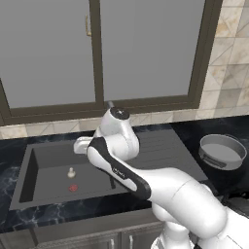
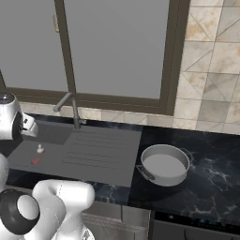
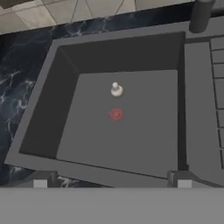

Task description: Dump the mushroom from the pot into the sink. Then turn on the water and wash the mushroom. Then turn off the water and put the mushroom back in the pot.

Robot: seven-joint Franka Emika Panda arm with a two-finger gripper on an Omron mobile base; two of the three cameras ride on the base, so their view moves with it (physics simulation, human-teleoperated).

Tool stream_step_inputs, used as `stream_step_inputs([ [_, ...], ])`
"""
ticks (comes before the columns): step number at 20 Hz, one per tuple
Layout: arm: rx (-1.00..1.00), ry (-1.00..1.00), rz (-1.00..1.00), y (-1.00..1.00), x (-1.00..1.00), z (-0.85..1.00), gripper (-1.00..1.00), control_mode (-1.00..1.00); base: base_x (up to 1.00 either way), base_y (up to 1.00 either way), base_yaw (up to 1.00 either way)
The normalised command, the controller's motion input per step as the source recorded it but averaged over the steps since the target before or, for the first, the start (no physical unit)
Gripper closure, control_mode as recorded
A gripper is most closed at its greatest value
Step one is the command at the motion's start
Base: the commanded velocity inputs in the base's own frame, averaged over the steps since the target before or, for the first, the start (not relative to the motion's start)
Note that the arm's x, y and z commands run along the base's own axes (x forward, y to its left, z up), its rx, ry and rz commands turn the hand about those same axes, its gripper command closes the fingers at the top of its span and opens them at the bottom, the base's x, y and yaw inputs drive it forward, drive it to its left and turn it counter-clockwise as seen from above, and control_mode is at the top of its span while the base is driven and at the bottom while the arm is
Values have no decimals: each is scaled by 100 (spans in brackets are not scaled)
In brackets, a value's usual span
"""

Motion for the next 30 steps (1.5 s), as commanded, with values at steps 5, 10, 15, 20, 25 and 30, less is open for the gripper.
stream_step_inputs([
  [5,-16,0,3,24,4,-7,-100,-100,0,0,0],
  [10,-11,0,2,15,10,-23,-100,-100,0,0,0],
  [15,-2,0,2,13,11,-22,-100,-100,0,0,0],
  [20,0,0,2,20,25,-24,-100,-100,0,0,0],
  [25,0,0,1,20,29,-25,-100,-100,0,0,0],
  [30,0,0,0,8,13,-37,-100,-100,0,0,0],
])
